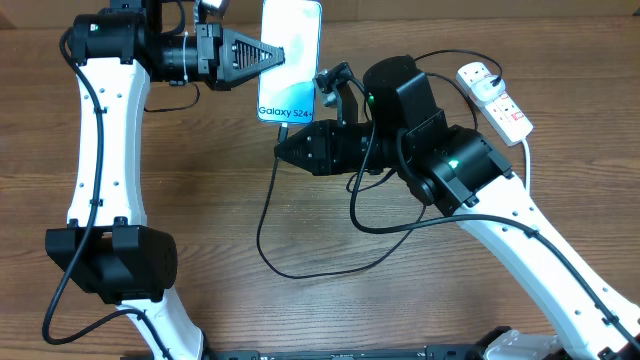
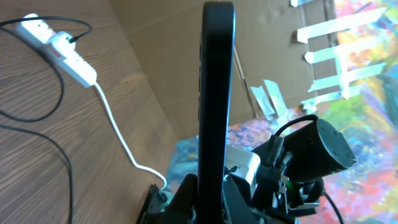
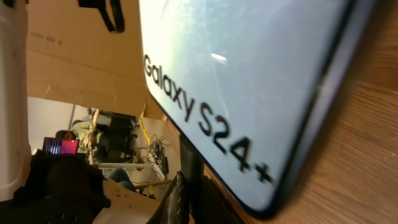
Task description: Plug charger to phone and switch on socket
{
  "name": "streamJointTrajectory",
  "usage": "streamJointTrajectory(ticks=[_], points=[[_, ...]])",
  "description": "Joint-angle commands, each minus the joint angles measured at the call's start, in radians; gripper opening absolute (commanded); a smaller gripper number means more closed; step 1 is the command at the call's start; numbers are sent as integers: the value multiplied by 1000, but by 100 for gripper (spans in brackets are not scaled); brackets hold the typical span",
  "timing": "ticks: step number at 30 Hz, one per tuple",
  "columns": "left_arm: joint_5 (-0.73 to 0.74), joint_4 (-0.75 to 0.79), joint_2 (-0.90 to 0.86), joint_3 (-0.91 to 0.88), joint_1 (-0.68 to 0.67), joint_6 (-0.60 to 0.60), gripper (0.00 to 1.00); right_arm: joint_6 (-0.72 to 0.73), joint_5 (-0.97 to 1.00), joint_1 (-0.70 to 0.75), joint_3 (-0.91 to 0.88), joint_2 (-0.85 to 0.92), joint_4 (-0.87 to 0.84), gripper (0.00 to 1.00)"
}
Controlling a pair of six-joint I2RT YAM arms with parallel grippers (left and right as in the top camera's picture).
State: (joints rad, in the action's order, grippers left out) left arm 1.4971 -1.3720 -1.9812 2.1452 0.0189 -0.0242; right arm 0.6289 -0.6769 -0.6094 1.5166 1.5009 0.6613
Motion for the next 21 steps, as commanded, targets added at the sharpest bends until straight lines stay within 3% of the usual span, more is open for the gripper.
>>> streamJointTrajectory(ticks=[1, 18, 20, 21], points=[[-17, -24, 12, 0, -8, -42, 4, 2, 8, 35, 10, 2, 8, 4], [-19, -71, 12, 0, -9, -59, 4, -8, 25, 45, 10, 2, -13, 4], [-23, -71, 12, 0, -8, -59, 4, -9, 42, 45, 10, 2, -5, 16], [-39, -68, 12, 0, -8, -58, 4, -9, 52, 45, 10, 2, 0, 37]])
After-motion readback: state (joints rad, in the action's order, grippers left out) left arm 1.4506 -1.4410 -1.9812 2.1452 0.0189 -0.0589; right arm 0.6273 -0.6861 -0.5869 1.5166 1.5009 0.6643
